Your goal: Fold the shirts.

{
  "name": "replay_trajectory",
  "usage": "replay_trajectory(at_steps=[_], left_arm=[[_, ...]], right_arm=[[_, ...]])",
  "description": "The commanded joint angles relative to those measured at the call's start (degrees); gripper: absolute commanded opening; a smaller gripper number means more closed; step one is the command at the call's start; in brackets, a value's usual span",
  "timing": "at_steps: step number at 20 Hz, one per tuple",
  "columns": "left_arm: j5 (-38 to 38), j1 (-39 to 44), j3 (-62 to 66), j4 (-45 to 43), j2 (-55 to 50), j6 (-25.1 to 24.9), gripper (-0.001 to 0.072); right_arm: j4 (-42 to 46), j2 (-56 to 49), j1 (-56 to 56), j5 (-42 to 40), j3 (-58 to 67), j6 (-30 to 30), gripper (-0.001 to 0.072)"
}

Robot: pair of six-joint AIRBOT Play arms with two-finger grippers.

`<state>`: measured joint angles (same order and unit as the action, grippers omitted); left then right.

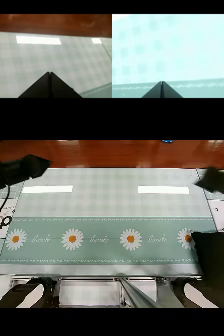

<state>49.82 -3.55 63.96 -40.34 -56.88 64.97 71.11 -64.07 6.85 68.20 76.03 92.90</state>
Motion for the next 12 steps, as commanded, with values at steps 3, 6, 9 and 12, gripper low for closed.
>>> replay_trajectory(at_steps=[3,6,9,12], left_arm=[[13.9,1.2,2.1,-31.4,-9.6,17.6,0.0016],[12.7,1.1,1.5,-32.2,-11.6,17.6,0.0016],[10.8,1.1,1.6,-32.3,-12.2,17.6,0.0017],[10.8,1.1,1.6,-32.3,-12.2,17.6,0.0017]], right_arm=[[27.1,-16.1,-21.1,2.9,4.3,9.3,0.0023],[27.0,-21.4,-20.1,8.5,4.3,9.9,0.0024],[26.1,-21.8,-20.2,7.6,4.3,10.9,0.0024],[26.3,-21.8,-20.2,9.6,4.3,12.1,0.0024]])
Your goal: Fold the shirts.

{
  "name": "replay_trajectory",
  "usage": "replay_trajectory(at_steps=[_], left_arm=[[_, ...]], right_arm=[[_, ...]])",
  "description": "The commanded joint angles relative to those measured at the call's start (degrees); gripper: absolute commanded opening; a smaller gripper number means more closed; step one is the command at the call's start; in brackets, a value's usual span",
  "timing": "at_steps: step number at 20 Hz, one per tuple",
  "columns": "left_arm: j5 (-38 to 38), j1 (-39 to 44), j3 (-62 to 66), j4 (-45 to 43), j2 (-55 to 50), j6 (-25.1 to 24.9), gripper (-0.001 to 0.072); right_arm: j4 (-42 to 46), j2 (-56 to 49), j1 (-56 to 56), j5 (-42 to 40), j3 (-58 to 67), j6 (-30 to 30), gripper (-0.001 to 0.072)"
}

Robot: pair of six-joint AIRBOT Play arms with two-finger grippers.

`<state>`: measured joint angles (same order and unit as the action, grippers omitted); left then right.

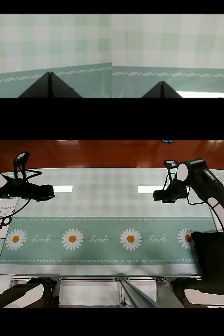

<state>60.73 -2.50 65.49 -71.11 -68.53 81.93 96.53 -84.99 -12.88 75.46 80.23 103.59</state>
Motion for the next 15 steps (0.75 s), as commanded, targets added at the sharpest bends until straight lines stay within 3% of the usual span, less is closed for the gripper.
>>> replay_trajectory(at_steps=[1,5,15], left_arm=[[0.0,0.0,0.0,-1.6,-0.5,0.7,0.0017],[3.7,0.0,0.0,-1.6,-0.5,0.7,0.0017],[3.8,0.0,0.0,-1.5,-0.7,0.7,0.0017]], right_arm=[[1.0,-0.9,-0.4,3.8,0.1,1.3,0.0024],[1.4,-0.9,-0.4,4.2,0.1,1.3,0.0024],[1.4,-0.9,-0.4,4.2,0.1,1.3,0.0024]])
